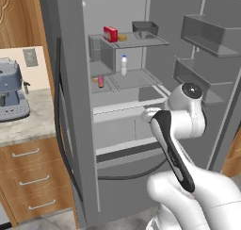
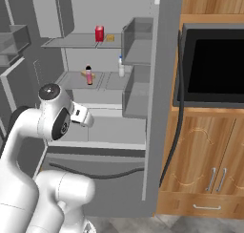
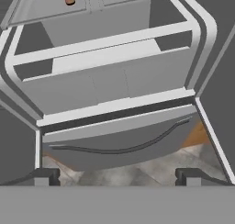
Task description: Place the tupperware on the top shelf of the fridge. Make space for the tupperware among the existing items by rearranging them on the shelves if needed. Close the fridge door when finished.
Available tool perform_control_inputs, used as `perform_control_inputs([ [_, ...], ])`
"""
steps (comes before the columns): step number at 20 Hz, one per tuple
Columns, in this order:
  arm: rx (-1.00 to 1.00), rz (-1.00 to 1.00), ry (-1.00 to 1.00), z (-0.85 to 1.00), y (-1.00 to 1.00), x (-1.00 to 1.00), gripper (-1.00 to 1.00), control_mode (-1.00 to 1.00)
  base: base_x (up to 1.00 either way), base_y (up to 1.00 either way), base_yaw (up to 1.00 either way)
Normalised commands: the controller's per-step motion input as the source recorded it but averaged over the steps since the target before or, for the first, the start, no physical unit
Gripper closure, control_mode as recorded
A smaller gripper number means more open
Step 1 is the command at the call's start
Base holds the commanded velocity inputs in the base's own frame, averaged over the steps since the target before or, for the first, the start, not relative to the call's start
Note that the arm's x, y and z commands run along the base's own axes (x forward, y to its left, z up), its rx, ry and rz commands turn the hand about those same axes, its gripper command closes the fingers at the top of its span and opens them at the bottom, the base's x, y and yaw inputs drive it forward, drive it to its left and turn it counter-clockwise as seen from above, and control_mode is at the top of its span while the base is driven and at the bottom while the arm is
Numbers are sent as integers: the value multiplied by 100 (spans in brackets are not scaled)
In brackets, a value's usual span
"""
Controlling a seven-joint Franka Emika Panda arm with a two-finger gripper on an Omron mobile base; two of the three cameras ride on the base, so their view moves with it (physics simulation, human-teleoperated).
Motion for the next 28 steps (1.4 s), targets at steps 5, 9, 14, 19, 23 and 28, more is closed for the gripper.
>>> perform_control_inputs([
  [5,0,1,0,0,0,0,-100,-100,0,0,0],
  [9,-3,10,0,-6,26,-3,-100,-100,0,0,0],
  [14,-20,28,-6,-3,74,-41,-100,-100,0,0,0],
  [19,-32,32,-5,0,88,-88,-100,-100,0,0,0],
  [23,-45,31,0,0,100,-70,-100,-100,0,0,0],
  [28,-49,17,0,0,100,-18,-100,-100,0,0,0],
])
